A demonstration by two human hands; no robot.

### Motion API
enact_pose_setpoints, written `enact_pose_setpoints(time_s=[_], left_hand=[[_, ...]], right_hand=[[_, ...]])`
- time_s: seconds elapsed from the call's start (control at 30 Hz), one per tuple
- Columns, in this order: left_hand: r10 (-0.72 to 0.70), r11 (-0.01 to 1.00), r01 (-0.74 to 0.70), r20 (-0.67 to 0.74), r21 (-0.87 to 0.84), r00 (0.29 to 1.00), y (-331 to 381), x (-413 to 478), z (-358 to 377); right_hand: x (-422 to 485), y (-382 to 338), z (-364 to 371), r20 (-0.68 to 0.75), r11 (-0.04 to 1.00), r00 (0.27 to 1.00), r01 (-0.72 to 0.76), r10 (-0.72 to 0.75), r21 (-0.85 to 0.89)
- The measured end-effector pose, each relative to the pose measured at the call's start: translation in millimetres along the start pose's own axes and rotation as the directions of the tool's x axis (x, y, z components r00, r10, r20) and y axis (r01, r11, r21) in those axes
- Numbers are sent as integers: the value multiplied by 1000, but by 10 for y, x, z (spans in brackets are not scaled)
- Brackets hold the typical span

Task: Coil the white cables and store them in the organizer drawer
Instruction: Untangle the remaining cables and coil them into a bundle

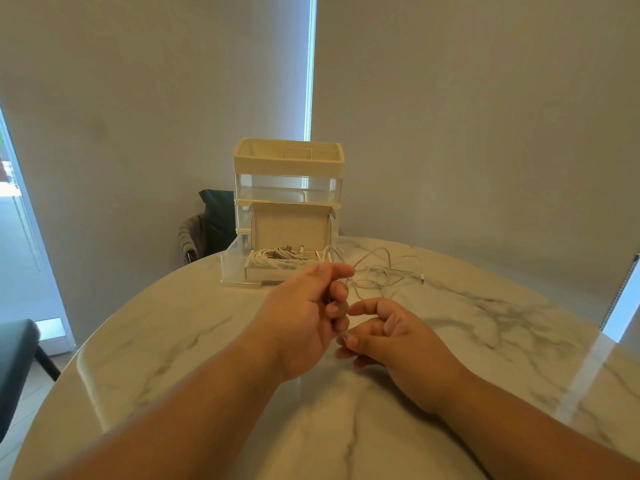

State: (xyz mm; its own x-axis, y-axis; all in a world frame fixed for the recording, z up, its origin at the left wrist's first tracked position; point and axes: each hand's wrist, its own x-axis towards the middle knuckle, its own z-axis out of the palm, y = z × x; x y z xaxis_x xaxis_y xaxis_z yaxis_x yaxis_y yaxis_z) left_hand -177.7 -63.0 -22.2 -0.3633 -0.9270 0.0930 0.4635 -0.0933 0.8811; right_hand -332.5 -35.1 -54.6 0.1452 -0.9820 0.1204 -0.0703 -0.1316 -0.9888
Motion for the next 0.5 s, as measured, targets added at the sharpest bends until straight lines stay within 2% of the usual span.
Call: enact_pose_setpoints(time_s=[0.03, 0.1, 0.2, 0.27, 0.33, 0.4, 0.5], left_hand=[[-15, 1000, 14, 11, 23, 1000, 2, 2, -21], [-61, 997, 58, 53, 49, 997, 15, 6, -57], [-162, 984, 150, 136, 92, 977, 52, -11, -53], [-230, 970, 207, 192, 130, 954, 66, -41, -12], [-279, 956, 247, 236, 156, 931, 57, -67, 29], [-305, 950, 268, 283, 162, 909, 34, -88, 52], [-312, 947, 268, 311, 174, 898, 10, -102, 55]], right_hand=[[-8, -4, -15, -4, 999, 1000, 28, -28, -25], [-24, -40, -61, -100, 988, 985, 134, -142, -78], [-44, -115, -158, -279, 916, 889, 284, -362, -283], [-47, -136, -178, -278, 848, 850, 304, -447, -434], [-36, -115, -156, -197, 779, 845, 334, -497, -531], [-2, -65, -133, -149, 783, 862, 352, -485, -513], [49, -49, -115, -195, 849, 878, 332, -437, -410]])
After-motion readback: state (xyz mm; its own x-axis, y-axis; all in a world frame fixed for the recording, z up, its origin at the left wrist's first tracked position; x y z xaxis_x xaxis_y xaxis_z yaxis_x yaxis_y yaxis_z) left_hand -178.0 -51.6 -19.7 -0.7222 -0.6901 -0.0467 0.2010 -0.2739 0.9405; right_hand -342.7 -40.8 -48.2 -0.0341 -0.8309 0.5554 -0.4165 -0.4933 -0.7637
